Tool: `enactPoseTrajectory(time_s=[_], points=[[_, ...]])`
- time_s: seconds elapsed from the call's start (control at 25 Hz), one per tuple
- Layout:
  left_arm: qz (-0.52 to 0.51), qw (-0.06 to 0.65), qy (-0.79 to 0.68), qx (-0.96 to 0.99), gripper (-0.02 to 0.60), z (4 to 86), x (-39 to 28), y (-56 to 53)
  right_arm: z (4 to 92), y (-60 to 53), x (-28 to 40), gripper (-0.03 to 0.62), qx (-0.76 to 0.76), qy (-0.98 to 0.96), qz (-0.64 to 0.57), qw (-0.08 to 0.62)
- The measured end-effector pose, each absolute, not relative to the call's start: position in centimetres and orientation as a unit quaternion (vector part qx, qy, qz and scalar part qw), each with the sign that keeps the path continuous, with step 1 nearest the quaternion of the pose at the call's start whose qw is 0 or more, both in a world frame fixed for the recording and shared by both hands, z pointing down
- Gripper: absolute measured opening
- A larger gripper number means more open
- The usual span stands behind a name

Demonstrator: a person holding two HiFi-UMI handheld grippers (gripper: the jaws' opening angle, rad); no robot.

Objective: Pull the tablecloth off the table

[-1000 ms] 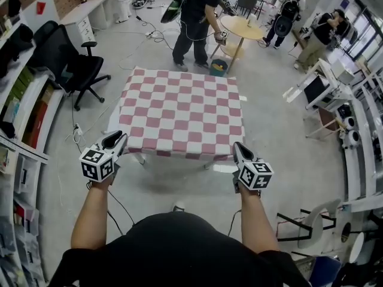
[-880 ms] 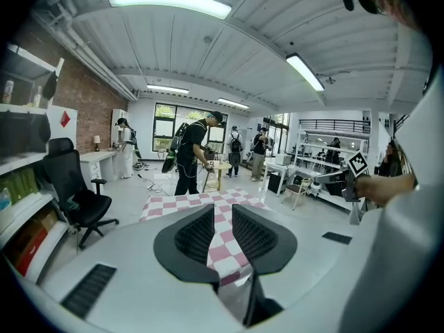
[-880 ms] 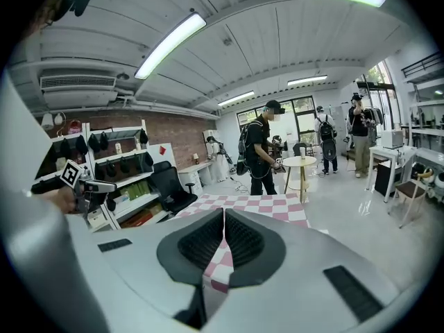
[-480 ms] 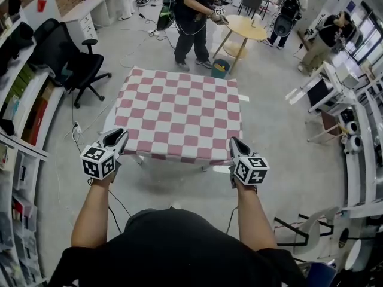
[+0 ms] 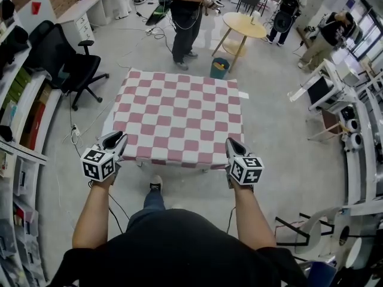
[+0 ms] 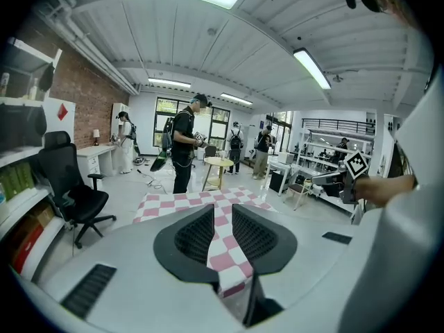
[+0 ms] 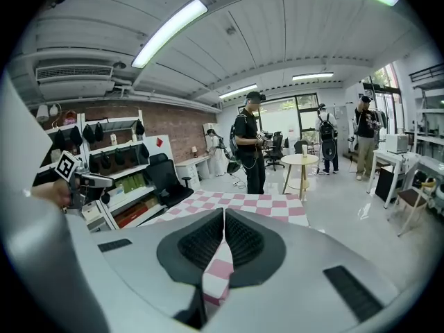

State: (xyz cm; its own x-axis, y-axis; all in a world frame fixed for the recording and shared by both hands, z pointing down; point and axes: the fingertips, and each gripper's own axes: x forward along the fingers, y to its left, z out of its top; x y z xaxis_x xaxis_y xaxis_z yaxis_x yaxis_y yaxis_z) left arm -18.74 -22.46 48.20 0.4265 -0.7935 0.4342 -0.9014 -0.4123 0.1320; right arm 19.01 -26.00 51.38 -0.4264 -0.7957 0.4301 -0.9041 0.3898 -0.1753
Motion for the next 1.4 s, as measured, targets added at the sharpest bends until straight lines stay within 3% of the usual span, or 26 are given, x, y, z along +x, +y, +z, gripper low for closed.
enactPoseTrajectory(time_s=[0.92, 1.4], points=[[0.154, 0.194, -0.477, 0.844, 0.1, 50.6, -30.0, -43.8, 51.7, -44.1, 9.2, 0.031, 0.55, -0.797, 0.195, 0.154], [0.157, 0.193, -0.445, 0.86, 0.097, 51.1, -33.2, -50.4, 51.8, -47.7, 5.9, 0.031, 0.569, -0.782, 0.2, 0.158]])
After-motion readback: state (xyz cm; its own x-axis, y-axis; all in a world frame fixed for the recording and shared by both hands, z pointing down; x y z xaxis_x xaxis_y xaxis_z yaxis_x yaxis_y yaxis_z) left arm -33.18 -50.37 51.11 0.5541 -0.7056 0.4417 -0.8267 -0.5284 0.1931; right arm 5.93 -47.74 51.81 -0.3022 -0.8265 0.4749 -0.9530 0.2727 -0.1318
